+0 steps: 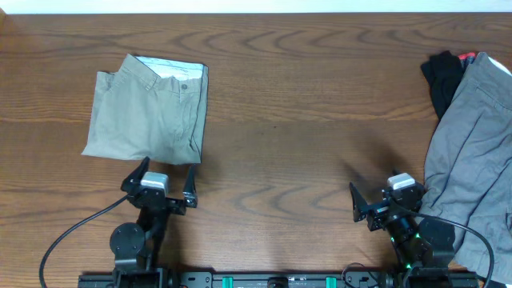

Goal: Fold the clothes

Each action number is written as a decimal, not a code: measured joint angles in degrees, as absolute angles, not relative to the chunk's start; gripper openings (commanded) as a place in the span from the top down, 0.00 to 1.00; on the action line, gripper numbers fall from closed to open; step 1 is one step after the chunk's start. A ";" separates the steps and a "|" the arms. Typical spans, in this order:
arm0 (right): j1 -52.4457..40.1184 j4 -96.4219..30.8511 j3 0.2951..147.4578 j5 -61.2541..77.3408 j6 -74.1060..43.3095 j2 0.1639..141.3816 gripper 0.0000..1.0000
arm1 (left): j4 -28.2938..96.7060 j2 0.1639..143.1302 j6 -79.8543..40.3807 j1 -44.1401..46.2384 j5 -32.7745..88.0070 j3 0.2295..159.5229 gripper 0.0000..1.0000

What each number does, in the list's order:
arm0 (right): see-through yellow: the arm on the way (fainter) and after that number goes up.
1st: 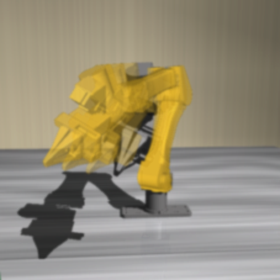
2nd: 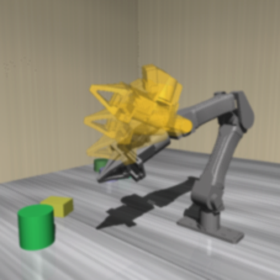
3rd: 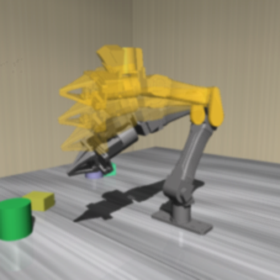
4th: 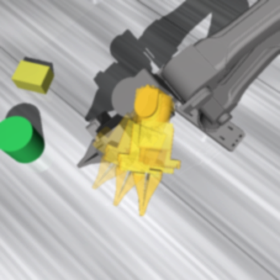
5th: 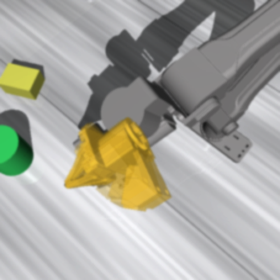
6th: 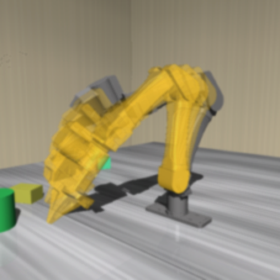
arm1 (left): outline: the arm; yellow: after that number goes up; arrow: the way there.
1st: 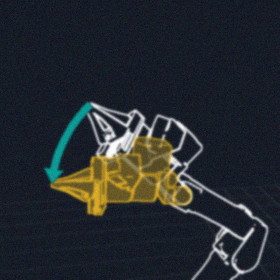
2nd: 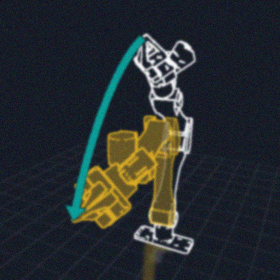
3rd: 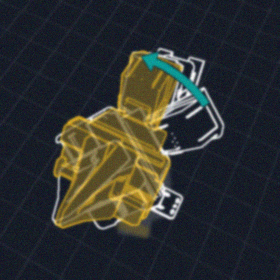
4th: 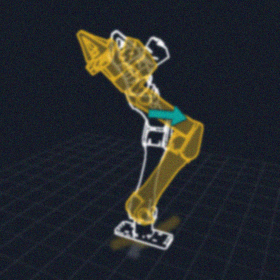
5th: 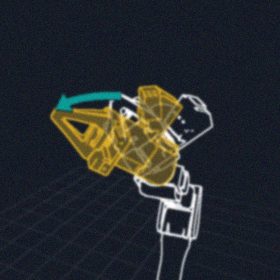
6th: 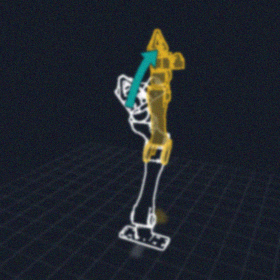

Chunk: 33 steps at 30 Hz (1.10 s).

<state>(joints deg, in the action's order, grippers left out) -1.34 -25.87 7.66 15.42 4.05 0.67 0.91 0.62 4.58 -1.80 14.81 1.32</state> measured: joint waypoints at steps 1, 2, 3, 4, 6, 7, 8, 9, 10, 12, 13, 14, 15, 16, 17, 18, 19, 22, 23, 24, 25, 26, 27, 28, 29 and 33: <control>-1.34 -25.87 7.64 15.42 4.05 0.67 0.01 | 1.08 0.62 4.60 -1.80 13.19 1.34 0.02; -1.34 -25.87 7.66 15.42 4.05 0.67 0.01 | 1.30 0.62 4.67 -1.80 11.57 1.37 0.02; -1.34 -25.87 7.66 15.42 4.05 0.67 0.01 | 1.45 0.62 4.73 -1.80 10.46 1.39 0.02; -1.34 -25.87 7.66 15.40 4.05 0.67 0.01 | 1.69 0.62 4.78 -1.80 8.60 1.41 0.02; -1.34 -25.87 7.66 15.42 4.05 0.67 0.01 | 2.04 0.62 4.78 -1.80 5.76 1.43 0.02; -1.34 -25.87 7.66 15.42 4.05 0.67 0.01 | 2.17 0.62 4.78 -1.80 4.49 1.43 0.02; -1.34 -25.87 7.66 15.40 4.05 0.67 0.01 | 2.31 0.62 4.78 -1.80 3.29 1.43 0.02; -1.34 -25.87 7.66 15.42 4.05 0.67 0.01 | 2.31 0.62 4.80 -1.80 2.81 1.43 0.02; -1.34 -25.85 7.66 15.42 4.08 0.67 0.01 | 2.28 0.62 4.80 -1.80 2.50 1.43 0.02; -1.34 -25.87 7.66 15.42 4.05 0.67 0.01 | 2.26 0.62 4.80 -1.80 2.09 1.43 0.02; -1.34 -25.87 7.66 15.42 4.05 0.67 0.01 | 2.26 0.62 4.80 -1.80 1.89 1.43 0.02; -1.34 -25.87 7.66 15.42 4.05 0.67 0.01 | 2.24 0.62 4.80 -1.80 1.67 1.43 0.02; -1.34 -25.87 7.64 15.42 4.05 0.67 0.01 | 2.22 0.62 4.78 -1.80 1.45 1.43 0.02; -1.34 -25.87 7.64 15.42 4.05 0.67 0.01 | 2.22 0.62 4.80 -1.80 1.30 1.43 0.02; -1.34 -25.87 7.66 15.42 4.05 0.67 0.01 | 2.20 0.62 4.80 -1.80 1.23 1.43 0.02; -1.34 -25.87 7.66 15.42 4.05 0.67 0.01 | 2.20 0.62 4.80 -1.80 1.21 1.43 0.02; -1.34 -25.87 7.66 15.42 4.05 0.67 0.01 | 2.17 0.62 4.80 -1.80 1.19 1.43 0.02; -1.34 -25.87 7.64 15.42 4.05 0.67 0.01 | 2.17 0.62 4.80 -1.80 1.06 1.43 0.02; -1.34 -25.87 7.66 15.40 4.08 0.67 0.01 | 2.17 0.62 4.80 -1.80 1.06 1.43 0.02; -1.34 -25.87 7.64 15.42 4.05 0.67 0.01 | 2.17 0.62 4.80 -1.80 1.06 1.43 0.02; -1.34 -25.87 7.66 15.42 4.05 0.67 0.01 | 2.17 0.62 4.80 -1.80 1.06 1.43 0.02; -1.34 -25.87 7.64 15.42 4.05 0.67 0.01 | 2.17 0.62 4.80 -1.80 1.06 1.43 0.02; -1.34 -25.87 7.64 15.40 4.05 0.67 0.01 | 2.17 0.62 4.80 -1.80 1.06 1.43 0.02; -1.34 -25.87 7.66 15.42 4.05 0.67 0.01 | 2.17 0.62 4.80 -1.80 1.06 1.43 0.02; -1.34 -25.87 7.66 15.42 4.05 0.67 0.01 | 2.17 0.62 4.80 -1.80 1.06 1.43 0.02; -1.34 -25.87 7.66 15.42 4.05 0.67 0.01 | 2.17 0.62 4.80 -1.80 1.06 1.43 0.02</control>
